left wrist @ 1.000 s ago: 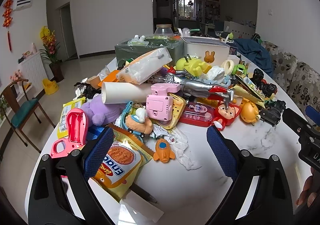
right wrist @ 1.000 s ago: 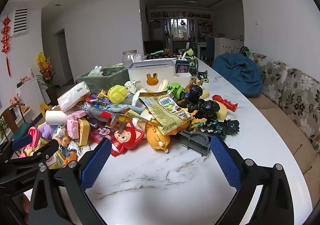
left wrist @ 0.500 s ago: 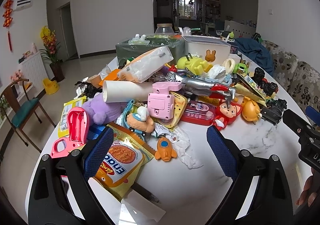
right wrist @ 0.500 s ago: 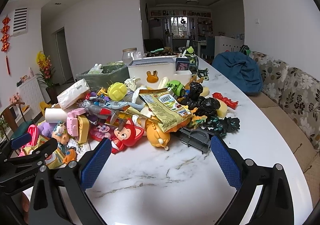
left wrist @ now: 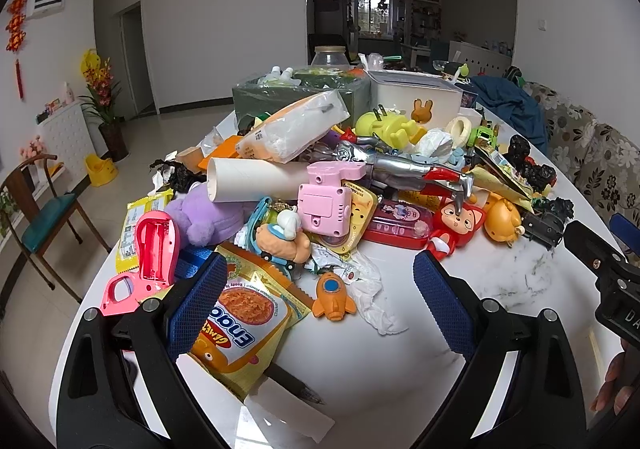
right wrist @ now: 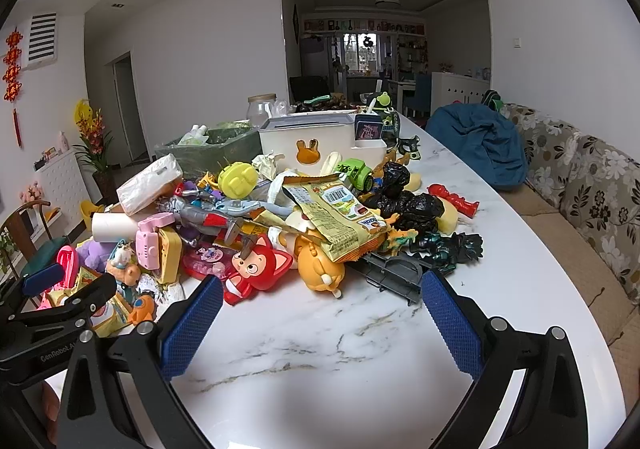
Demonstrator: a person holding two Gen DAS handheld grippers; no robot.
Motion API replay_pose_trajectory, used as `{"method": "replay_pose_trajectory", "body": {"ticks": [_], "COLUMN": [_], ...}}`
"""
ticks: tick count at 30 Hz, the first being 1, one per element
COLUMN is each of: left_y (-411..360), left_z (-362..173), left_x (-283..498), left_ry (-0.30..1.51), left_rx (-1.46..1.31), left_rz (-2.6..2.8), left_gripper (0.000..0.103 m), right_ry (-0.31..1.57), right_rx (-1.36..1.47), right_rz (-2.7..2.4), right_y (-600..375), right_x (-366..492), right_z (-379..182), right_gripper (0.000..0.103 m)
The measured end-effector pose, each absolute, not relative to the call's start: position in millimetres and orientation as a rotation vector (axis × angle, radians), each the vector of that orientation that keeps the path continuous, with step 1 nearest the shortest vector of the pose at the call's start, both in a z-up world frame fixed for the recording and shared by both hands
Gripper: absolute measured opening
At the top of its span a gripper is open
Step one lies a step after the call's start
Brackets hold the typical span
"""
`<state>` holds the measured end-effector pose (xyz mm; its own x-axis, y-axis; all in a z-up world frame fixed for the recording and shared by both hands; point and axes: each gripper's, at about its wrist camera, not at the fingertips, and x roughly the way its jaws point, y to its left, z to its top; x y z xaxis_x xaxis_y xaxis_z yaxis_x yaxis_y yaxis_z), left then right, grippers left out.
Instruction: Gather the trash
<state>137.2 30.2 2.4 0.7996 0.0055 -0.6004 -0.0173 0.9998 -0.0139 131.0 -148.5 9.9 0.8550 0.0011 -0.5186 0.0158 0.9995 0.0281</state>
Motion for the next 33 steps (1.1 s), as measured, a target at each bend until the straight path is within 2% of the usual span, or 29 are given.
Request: {"method": "replay_pose_trajectory", "body": {"ticks": [18, 21, 33], "left_y": [38, 40, 29], "left_z": [1, 1, 6], "left_x": [143, 142, 136], "left_ry": [0.667, 0.665, 0.618], "left_rx": [-0.073, -0.08, -0.031], "left_rz": [0.0, 0.005, -0.014], "left_gripper": [0.092, 0.096, 0.096], "right_ry": [0.563, 0.569, 0.577], "right_rx": [0.036, 0.034, 0.057], "right_rz": [-0.002, 0.003, 0.001], "right_y": [-146, -144, -147], "right_x": [130, 130, 130], "right_z": [4, 2, 0], "right_gripper": [0.098, 0.098, 0.098]}}
